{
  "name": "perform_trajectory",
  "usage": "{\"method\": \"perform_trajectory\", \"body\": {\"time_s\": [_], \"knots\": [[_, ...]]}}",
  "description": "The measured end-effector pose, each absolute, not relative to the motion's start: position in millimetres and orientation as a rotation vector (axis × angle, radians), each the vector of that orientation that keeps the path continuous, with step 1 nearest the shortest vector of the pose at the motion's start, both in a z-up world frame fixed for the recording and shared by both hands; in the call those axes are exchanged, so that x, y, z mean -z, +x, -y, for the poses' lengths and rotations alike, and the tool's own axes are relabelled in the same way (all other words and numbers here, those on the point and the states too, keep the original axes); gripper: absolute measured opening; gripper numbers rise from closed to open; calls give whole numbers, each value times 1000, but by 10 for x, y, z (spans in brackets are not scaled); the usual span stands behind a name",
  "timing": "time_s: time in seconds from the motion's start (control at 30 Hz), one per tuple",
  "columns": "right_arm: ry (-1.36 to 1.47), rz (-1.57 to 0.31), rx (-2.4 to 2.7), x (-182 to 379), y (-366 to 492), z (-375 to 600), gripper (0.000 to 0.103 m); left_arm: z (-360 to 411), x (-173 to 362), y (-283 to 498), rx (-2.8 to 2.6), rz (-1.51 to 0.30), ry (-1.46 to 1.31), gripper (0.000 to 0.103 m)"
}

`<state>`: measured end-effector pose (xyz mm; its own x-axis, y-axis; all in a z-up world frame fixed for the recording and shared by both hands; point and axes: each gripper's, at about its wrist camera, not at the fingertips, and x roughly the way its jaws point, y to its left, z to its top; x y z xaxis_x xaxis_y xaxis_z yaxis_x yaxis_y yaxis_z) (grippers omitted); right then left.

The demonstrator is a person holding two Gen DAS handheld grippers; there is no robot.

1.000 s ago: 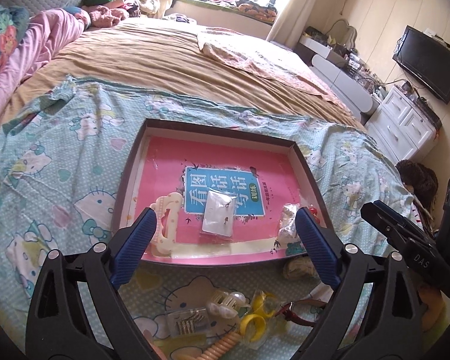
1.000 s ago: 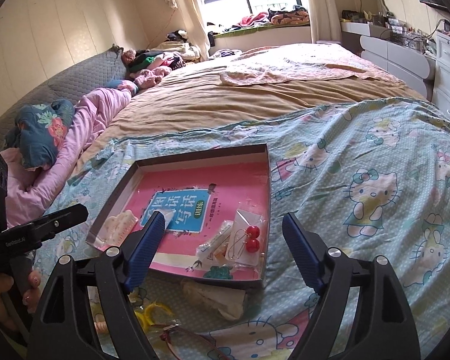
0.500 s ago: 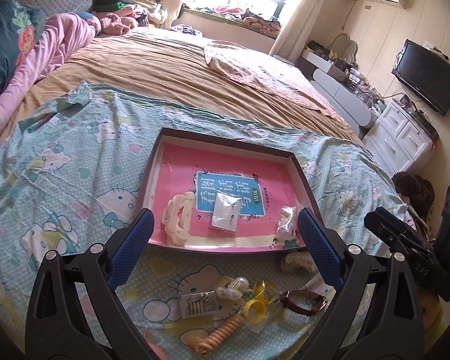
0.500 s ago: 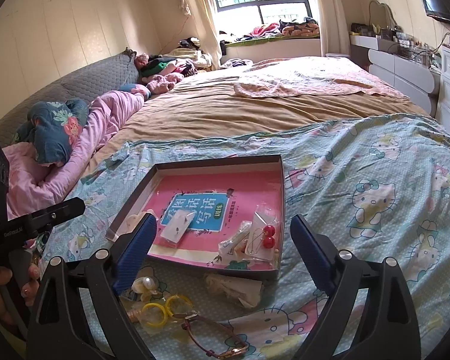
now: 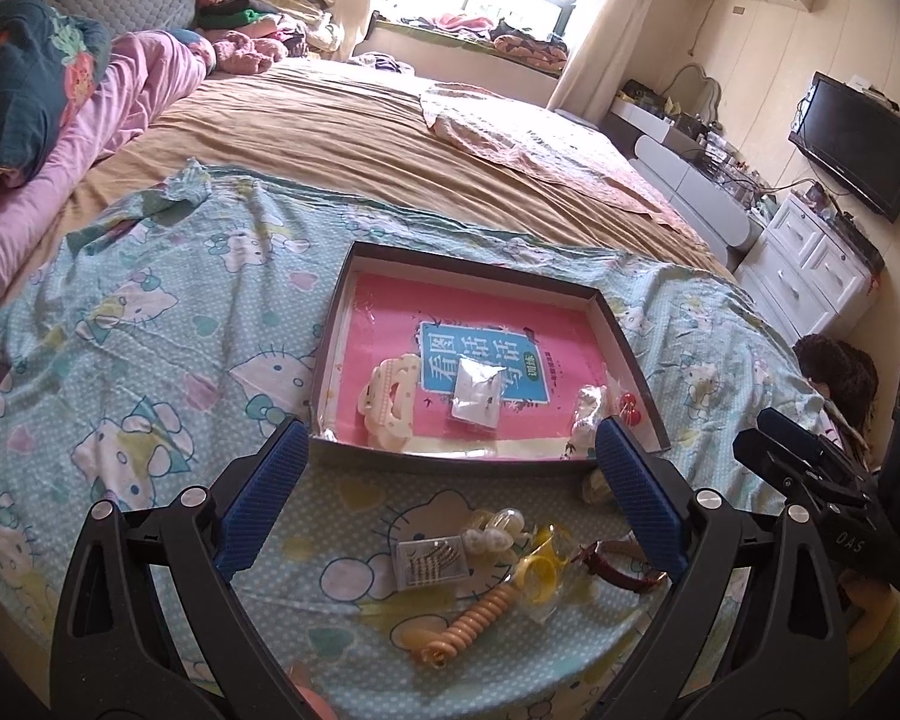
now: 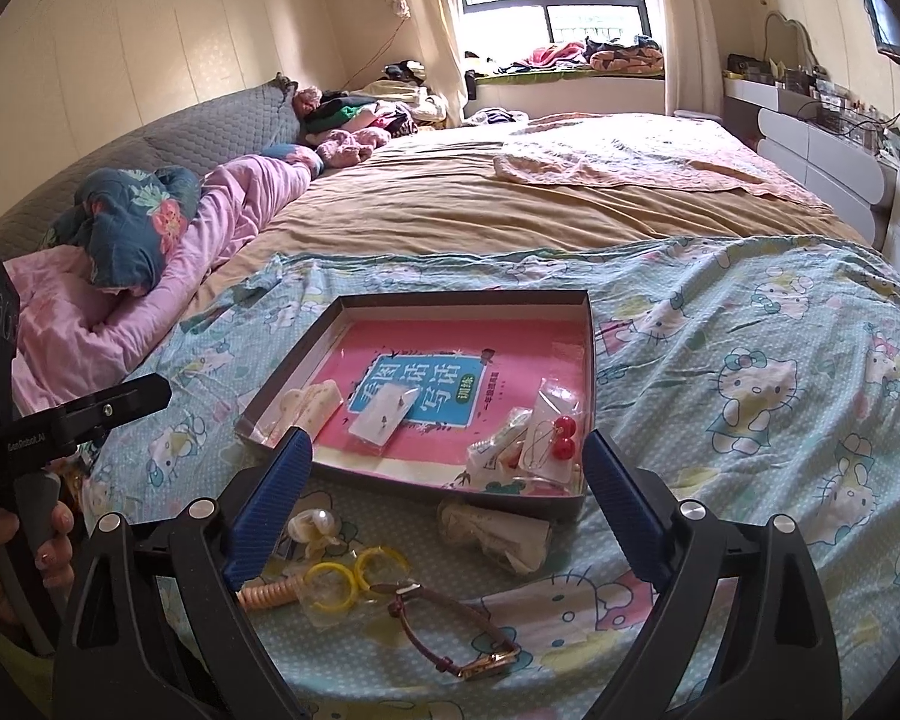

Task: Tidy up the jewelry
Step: 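Move both tools back over the remaining jewelry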

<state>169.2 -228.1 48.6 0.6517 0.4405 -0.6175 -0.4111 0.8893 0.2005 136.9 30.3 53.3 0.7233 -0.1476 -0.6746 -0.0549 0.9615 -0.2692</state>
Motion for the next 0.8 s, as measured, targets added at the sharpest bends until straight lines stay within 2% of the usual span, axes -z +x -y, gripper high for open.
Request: {"method": "perform_trajectory", "body": {"time_s": [0.8], "knots": [[-32, -776, -543, -260, 1511, 2134, 91, -190, -263, 1125, 56, -824, -220, 90]]}}
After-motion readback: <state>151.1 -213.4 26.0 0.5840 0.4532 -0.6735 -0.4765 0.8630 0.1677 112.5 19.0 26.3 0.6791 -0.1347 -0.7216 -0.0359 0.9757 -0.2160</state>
